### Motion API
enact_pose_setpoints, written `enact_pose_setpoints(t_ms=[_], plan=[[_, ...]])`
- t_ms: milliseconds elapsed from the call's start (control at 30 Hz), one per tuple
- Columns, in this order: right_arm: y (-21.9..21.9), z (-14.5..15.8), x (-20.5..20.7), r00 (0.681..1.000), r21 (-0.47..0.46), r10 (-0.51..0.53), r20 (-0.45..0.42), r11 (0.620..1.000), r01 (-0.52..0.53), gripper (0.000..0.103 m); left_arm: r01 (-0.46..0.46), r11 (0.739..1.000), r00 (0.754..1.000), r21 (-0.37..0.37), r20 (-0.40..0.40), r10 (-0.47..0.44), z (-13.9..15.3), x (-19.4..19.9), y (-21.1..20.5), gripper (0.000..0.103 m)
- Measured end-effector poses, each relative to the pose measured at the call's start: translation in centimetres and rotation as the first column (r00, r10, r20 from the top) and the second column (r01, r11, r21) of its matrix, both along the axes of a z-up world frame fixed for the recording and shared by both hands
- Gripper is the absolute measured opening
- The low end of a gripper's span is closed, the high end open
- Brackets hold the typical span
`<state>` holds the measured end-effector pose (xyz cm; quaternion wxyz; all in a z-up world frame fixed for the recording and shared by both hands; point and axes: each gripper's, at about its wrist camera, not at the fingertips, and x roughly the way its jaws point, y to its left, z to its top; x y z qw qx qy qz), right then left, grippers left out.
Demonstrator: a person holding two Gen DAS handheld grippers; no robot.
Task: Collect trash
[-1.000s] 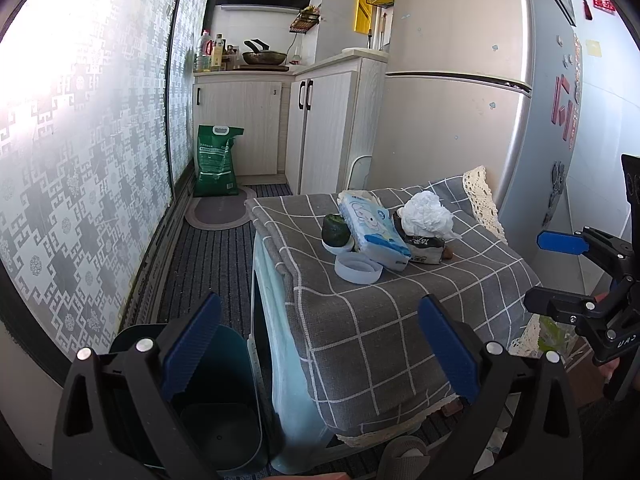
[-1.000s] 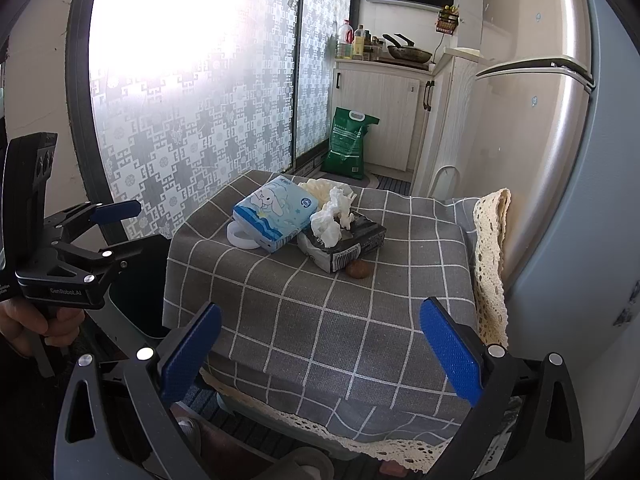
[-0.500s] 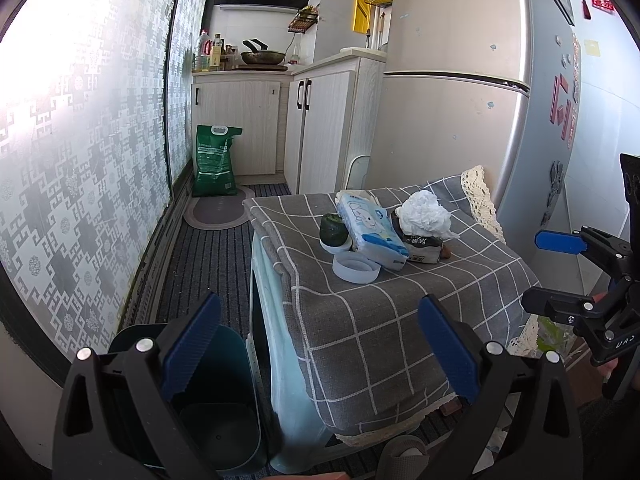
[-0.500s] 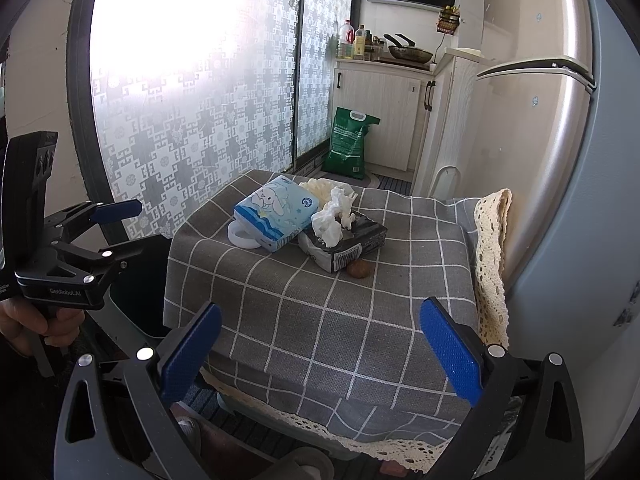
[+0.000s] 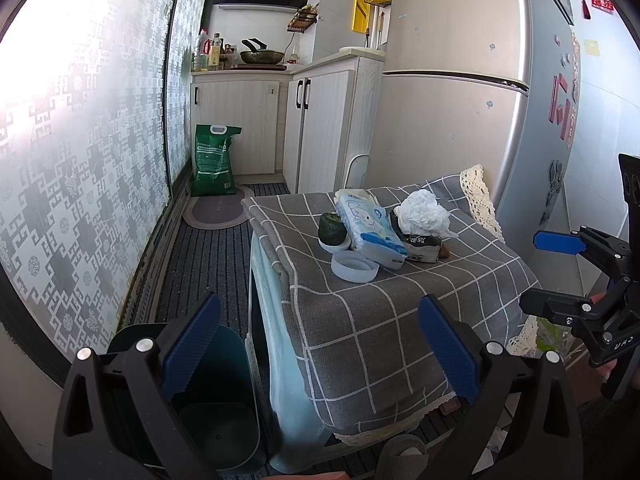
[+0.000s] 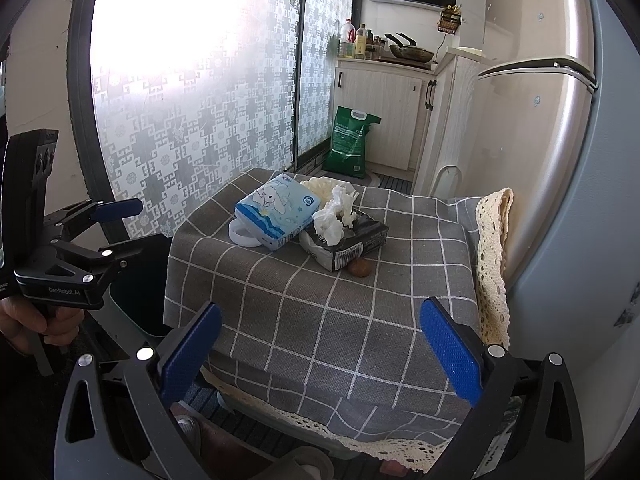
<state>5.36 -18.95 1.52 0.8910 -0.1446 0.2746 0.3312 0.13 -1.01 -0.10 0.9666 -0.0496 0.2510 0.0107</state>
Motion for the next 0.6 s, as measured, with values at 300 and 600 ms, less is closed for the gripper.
enact_pose_setpoints(t_ms=[300,600], plan=[[0.01,0.00,-0.01,1.000,0.000,0.001,-0.001,1.000,-0.001,0.100,0.002,1.000,1.000,-0.002,0.002,-0.002,-0.05,-0.05,0.20,0.100],[0.20,-0.19,-0.07,1.000,-0.001,0.004,-0.004,1.000,-0.004,0.100,0.002,1.000,1.000,-0.001,0.001,-0.002,-0.04,-0.03,0.20,0.100]])
